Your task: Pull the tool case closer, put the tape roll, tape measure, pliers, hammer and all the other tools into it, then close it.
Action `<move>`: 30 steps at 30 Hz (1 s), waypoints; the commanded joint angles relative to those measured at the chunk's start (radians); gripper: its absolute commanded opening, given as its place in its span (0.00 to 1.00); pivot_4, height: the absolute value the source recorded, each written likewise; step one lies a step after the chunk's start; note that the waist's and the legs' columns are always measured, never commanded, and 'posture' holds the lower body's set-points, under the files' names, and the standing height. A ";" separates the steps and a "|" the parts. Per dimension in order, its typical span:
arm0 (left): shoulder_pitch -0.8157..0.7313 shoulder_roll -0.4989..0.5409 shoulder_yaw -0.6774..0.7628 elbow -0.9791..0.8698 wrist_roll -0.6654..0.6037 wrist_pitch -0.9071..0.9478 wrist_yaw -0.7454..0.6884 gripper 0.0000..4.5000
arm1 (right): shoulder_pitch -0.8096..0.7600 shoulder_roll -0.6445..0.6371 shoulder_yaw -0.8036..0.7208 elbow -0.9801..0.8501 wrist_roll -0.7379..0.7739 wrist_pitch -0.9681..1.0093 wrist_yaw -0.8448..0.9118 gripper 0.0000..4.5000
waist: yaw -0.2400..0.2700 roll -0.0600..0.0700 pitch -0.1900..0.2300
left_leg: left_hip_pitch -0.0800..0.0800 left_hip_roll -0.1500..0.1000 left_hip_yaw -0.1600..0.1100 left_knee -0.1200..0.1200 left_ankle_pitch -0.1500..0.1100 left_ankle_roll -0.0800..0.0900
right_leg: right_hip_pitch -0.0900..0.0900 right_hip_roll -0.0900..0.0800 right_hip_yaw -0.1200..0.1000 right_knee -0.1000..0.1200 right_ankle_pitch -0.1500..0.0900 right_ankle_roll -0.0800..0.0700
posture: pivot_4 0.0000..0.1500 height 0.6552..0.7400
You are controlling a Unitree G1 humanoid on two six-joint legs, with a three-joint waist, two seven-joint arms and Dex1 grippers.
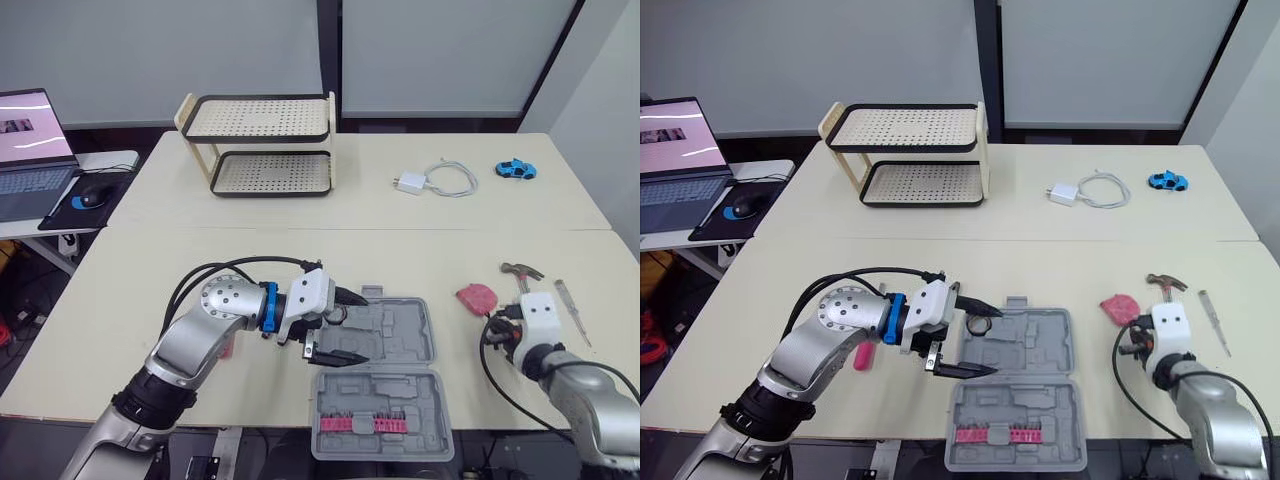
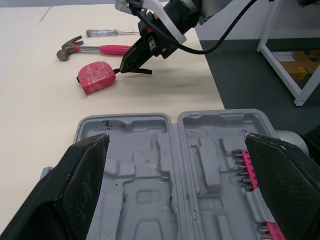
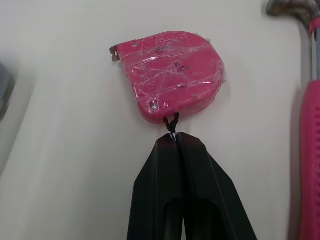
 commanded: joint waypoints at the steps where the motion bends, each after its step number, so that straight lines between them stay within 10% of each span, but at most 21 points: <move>1: 0.016 0.014 -0.002 -0.061 -0.019 -0.019 -0.027 1.00 | 0.063 0.009 -0.038 -0.140 0.045 0.059 -0.002 0.01 | 0.001 0.000 0.000 | 0.000 0.000 0.000 0.000 0.000 0.000 | 0.000 0.000 0.000 0.000 0.000 0.000 | 1.00 1.00; 30: 0.116 0.045 -0.021 -0.163 -0.037 -0.030 -0.082 1.00 | 0.474 0.025 0.005 -0.393 0.115 0.163 0.033 0.01 | 0.004 0.001 0.000 | 0.001 0.000 0.000 0.000 0.000 0.001 | 0.001 0.000 0.000 0.000 0.000 0.000 | 1.00 1.00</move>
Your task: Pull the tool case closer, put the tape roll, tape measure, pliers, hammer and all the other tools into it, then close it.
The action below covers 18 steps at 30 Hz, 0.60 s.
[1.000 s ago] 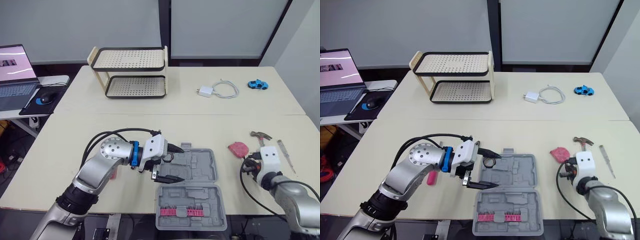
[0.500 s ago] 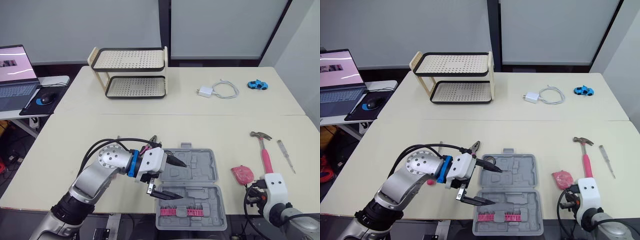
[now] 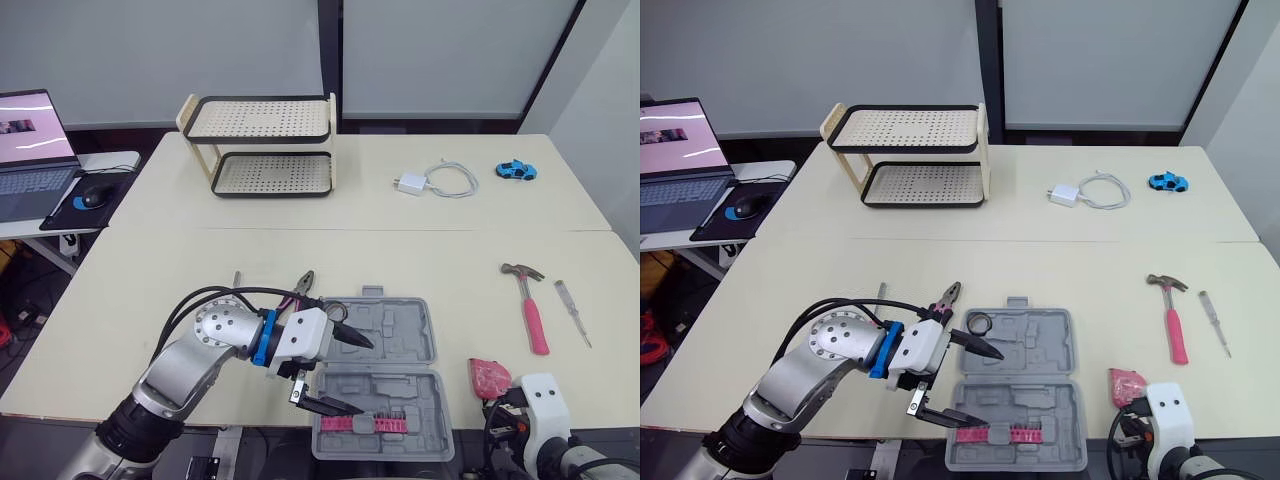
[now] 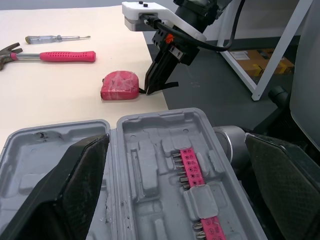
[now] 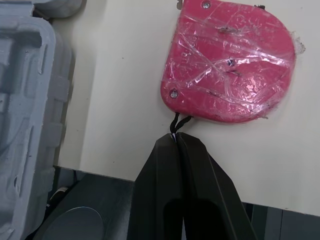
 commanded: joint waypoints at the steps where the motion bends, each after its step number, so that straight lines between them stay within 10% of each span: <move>1: 0.001 0.005 -0.004 -0.039 -0.016 -0.008 -0.002 1.00 | 0.030 -0.009 -0.008 -0.034 0.013 -0.003 0.010 0.01 | 0.001 0.000 0.000 | 0.000 0.000 0.000 0.000 0.000 0.000 | 0.000 0.000 0.000 0.000 0.000 0.000 | 1.00 1.00; 18: -0.011 -0.004 -0.011 -0.036 -0.013 -0.008 0.000 1.00 | 0.053 -0.014 -0.006 -0.039 0.014 0.000 0.018 0.01 | 0.001 0.000 0.000 | 0.000 0.000 0.000 0.000 0.000 0.000 | 0.000 0.000 0.000 0.000 0.000 0.000 | 1.00 1.00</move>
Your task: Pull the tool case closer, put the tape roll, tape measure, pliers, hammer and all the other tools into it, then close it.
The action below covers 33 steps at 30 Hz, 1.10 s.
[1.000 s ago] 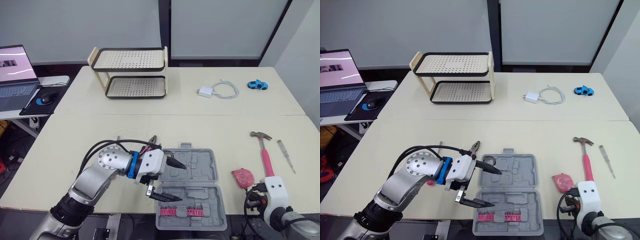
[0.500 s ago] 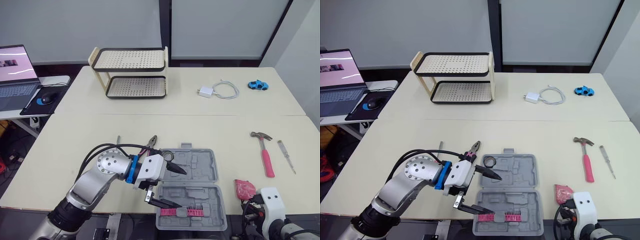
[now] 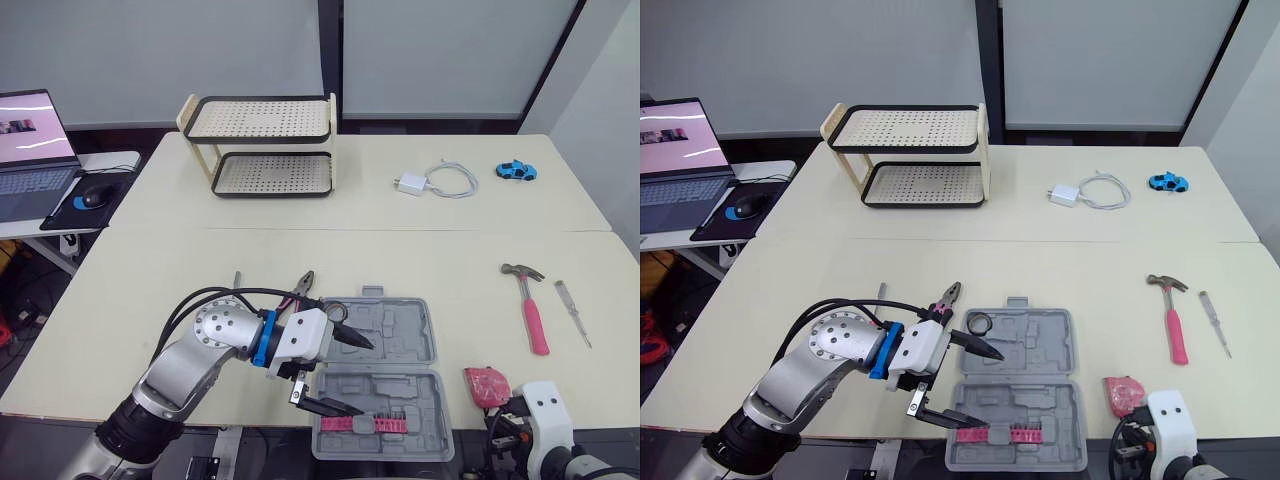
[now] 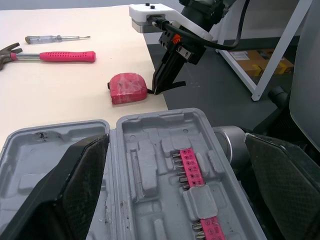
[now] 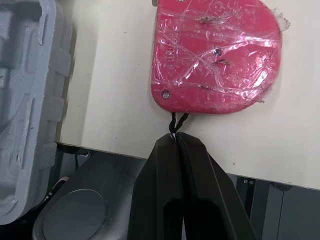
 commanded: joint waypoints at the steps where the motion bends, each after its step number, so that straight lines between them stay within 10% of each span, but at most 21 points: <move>1: -0.011 -0.004 -0.011 -0.036 -0.012 -0.008 0.001 1.00 | 0.008 -0.003 -0.005 -0.030 0.015 0.002 0.004 0.01 | 0.000 0.000 0.000 | 0.000 0.000 0.000 0.000 0.000 0.000 | 0.000 0.000 0.000 0.000 0.000 0.000 | 1.00 1.00; 24: -0.010 -0.016 -0.018 -0.020 -0.001 -0.022 0.010 1.00 | 0.005 0.017 -0.053 -0.050 0.075 0.040 -0.008 0.01 | 0.000 0.000 0.000 | 0.000 0.000 0.000 0.000 0.000 0.000 | 0.000 0.000 0.000 0.000 0.000 0.000 | 1.00 1.00; 33: -0.006 -0.023 -0.019 -0.011 0.006 -0.037 0.026 1.00 | 0.074 -0.097 -0.251 -0.186 0.252 0.146 0.142 0.60 | 0.001 0.000 0.000 | 0.000 0.000 0.000 0.000 0.000 0.000 | 0.000 0.000 0.000 0.000 0.000 0.000 | 1.00 1.00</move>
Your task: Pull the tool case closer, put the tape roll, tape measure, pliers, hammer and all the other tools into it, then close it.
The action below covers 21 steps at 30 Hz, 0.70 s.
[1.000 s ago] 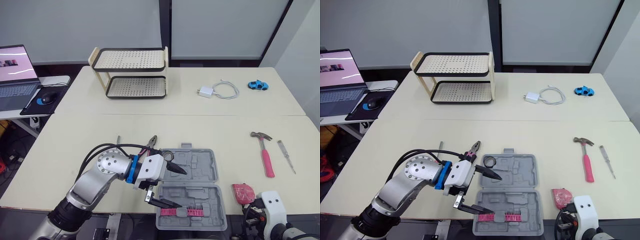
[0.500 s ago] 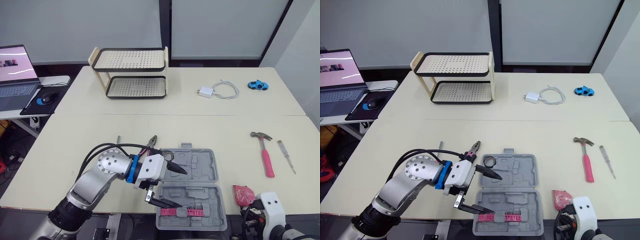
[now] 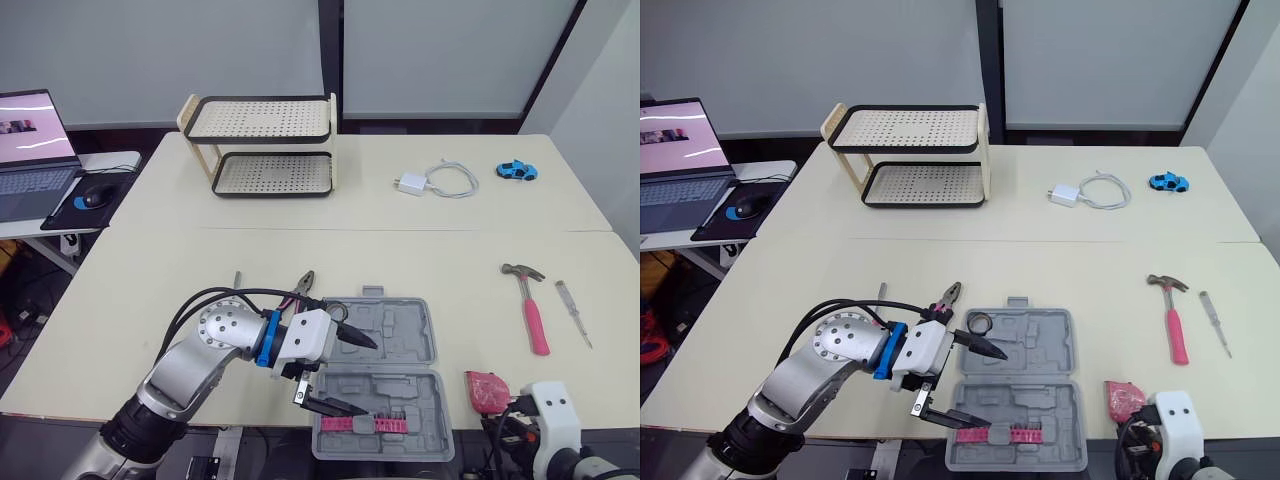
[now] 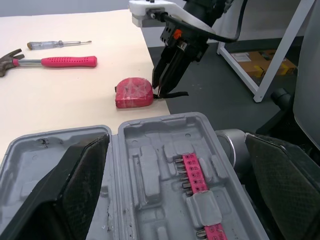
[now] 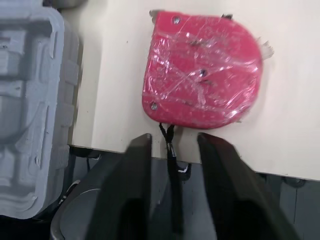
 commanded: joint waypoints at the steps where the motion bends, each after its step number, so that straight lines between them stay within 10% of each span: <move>1: -0.001 -0.002 -0.004 -0.012 -0.002 -0.018 0.006 1.00 | 0.067 -0.110 -0.134 -0.114 0.109 0.034 0.134 0.67 | 0.000 0.000 0.000 | 0.000 0.000 0.000 0.000 0.000 0.000 | 0.000 0.000 0.000 0.000 0.000 0.000 | 1.00 1.00; 6: 0.009 -0.002 0.007 -0.025 -0.009 -0.017 0.016 1.00 | 0.110 -0.375 -0.249 -0.093 0.030 -0.225 0.408 0.99 | -0.001 -0.001 0.000 | 0.002 0.000 0.003 0.000 0.000 0.001 | 0.002 0.000 0.001 0.000 0.000 0.000 | 1.00 1.00; 21: 0.064 -0.011 0.012 -0.119 -0.057 -0.026 0.048 1.00 | -0.227 -0.658 0.178 0.463 -0.375 -0.999 0.765 0.99 | 0.003 -0.004 0.002 | 0.010 0.002 0.001 0.000 -0.002 0.003 | 0.017 0.000 -0.006 -0.008 0.000 0.001 | 1.00 1.00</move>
